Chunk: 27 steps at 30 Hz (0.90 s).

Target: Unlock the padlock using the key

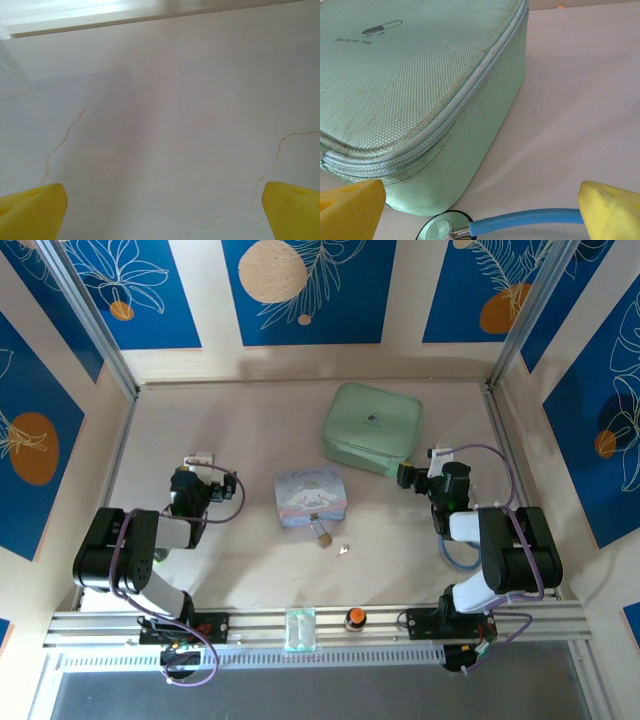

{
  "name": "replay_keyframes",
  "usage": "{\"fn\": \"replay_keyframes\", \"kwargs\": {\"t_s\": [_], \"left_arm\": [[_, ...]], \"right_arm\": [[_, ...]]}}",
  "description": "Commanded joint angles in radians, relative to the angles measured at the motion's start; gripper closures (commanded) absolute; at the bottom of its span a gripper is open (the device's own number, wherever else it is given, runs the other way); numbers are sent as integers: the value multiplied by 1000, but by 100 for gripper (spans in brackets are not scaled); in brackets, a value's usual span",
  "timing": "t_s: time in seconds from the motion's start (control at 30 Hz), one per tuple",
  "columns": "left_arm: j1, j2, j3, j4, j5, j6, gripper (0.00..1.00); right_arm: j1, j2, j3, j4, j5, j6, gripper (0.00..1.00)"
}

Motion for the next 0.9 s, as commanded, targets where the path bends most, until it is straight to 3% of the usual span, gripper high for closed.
{"fn": "replay_keyframes", "kwargs": {"t_s": [0.0, 0.1, 0.2, 0.27, 0.4, 0.5, 0.63, 0.7, 0.77, 0.87], "left_arm": [[14, 9, 15, 27, 18, 10, 1], [14, 4, 12, 33, 28, 12, 1], [13, -53, -7, 24, 13, 9, 1], [13, -126, -7, -40, -25, -2, 1], [10, -273, 17, -196, -83, -27, 1], [11, -394, 40, -312, -96, -175, 1], [12, -514, 33, -362, 18, -503, 1], [13, -539, -26, -262, 82, -570, 1], [13, -543, -68, -195, 115, -660, 1], [8, -565, 2, -419, 216, -761, 1]], "right_arm": [[-7, 9, 24, 24, -14, 12, 1], [-8, 1, 32, 7, -27, 8, 1], [-2, -62, 85, -137, -16, 7, 1], [1, -123, 137, -278, -22, 8, 1], [46, -251, 154, -397, -14, -28, 1], [96, -363, 163, -498, 23, -16, 1], [149, -518, 132, -563, -1, 127, 1], [156, -583, 126, -609, -74, 246, 1], [140, -630, 140, -674, -291, 270, 1], [188, -654, 164, -808, -343, 323, 3]]}}
